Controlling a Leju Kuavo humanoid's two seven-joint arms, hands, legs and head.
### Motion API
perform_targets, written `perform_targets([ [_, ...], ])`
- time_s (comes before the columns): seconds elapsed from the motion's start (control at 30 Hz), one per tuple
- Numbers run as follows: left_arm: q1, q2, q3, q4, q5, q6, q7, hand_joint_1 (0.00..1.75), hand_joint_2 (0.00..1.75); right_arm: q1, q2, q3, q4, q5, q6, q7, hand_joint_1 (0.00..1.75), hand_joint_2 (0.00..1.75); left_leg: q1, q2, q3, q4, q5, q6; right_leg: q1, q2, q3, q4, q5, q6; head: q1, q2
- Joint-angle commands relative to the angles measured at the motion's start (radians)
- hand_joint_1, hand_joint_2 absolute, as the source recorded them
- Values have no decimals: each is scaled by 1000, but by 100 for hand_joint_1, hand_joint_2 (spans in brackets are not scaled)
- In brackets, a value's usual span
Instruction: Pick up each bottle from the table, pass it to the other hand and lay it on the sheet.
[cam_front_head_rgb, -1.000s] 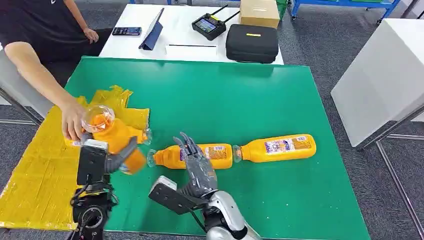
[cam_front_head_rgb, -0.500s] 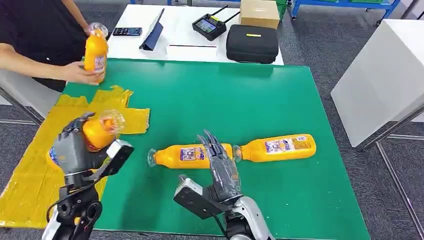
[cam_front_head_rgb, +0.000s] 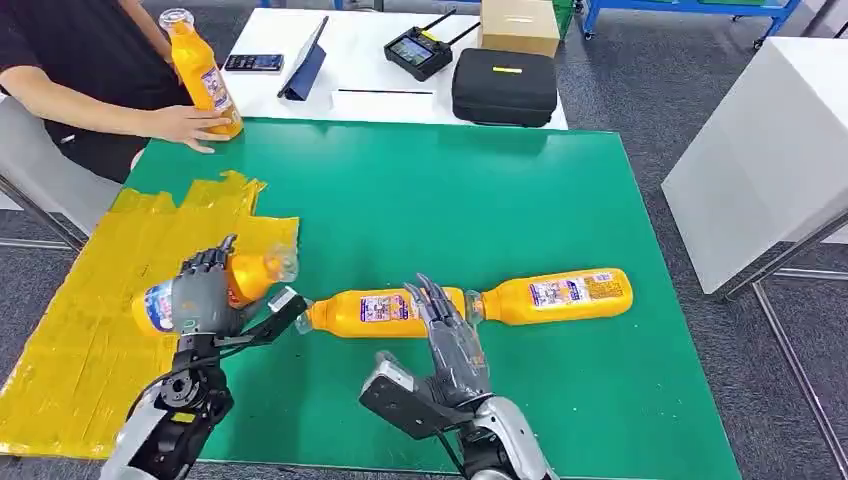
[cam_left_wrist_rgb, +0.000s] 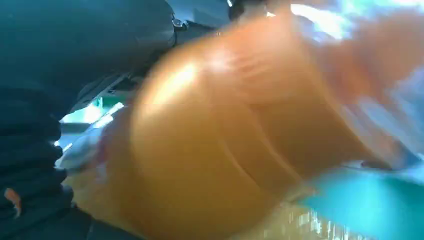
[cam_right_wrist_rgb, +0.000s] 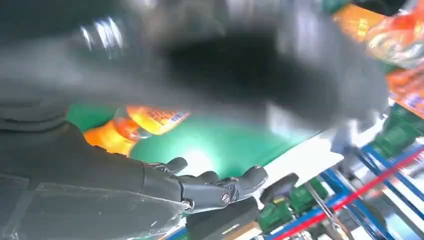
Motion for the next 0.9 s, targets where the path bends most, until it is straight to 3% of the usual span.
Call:
perform_targets([
  [0.03,-91,-7,30,210,88,-43,4,0,0,-28,-10,-16,109,102,59,70,0,175,0,-2,3,-1,-1,1,0,-1,3,-1,-1,-4,0,0],
  [0.17,-94,-16,47,212,109,-47,14,0,0,-60,-1,-28,176,144,74,79,0,175,0,-1,3,-1,0,1,0,-1,3,-1,0,-3,0,0],
  [0.27,-81,-33,80,175,192,-30,-47,0,0,-88,-6,-37,227,188,67,91,0,175,0,-1,2,-1,0,1,0,-1,2,-1,0,-3,0,0],
  [0.57,-75,-32,82,163,206,-33,-52,0,0,-89,-6,-42,230,189,66,88,0,175,0,-2,3,0,-1,1,0,-1,3,0,-1,-4,0,0],
  [0.67,-3,-62,146,1,499,1,-280,0,0,-91,6,-72,245,217,63,103,0,175,-1,-2,3,0,-1,2,0,-1,3,0,-1,-4,0,0],
  [0.73,88,-70,129,-188,676,-6,-351,0,0,-103,16,-85,264,257,64,107,0,175,-1,-1,4,0,-2,2,0,0,4,0,-1,-5,0,0],
  [0.9,212,-66,19,-448,899,-35,-395,0,0,-179,65,-108,394,297,92,109,0,175,-1,1,1,0,-1,1,0,2,1,0,0,-3,0,0],
])
